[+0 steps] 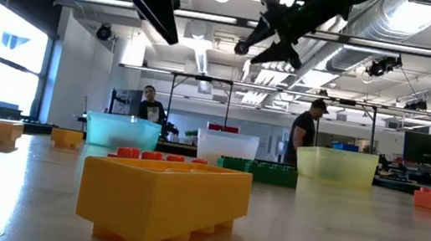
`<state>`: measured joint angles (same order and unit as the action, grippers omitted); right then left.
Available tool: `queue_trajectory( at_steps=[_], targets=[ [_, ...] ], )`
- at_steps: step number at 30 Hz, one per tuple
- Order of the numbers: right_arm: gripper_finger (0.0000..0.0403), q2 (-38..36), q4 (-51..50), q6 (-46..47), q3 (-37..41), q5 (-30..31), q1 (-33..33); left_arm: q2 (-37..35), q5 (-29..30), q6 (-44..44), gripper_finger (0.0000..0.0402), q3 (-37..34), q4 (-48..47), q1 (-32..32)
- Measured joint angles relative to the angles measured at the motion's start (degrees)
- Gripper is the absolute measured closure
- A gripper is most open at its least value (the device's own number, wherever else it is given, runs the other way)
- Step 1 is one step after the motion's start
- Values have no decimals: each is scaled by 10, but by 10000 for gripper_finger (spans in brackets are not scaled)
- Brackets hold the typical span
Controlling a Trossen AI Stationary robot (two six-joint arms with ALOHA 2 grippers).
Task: Sort & place blocks by color
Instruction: Put the orange game piece into the blue bin
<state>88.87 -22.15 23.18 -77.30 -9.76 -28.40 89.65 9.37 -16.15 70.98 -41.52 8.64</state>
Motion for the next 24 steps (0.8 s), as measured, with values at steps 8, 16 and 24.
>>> queue_trajectory(
  at_steps=[8,16,24],
  targets=[
    [196,-21,-20,70,0,50,87,0,-41,-14,227,0,7,45],
    [197,-21,-53,125,0,138,184,9,-41,-23,197,0,65,71],
    [197,-21,-54,169,0,158,237,67,-8,-22,168,0,111,95]
  ],
)
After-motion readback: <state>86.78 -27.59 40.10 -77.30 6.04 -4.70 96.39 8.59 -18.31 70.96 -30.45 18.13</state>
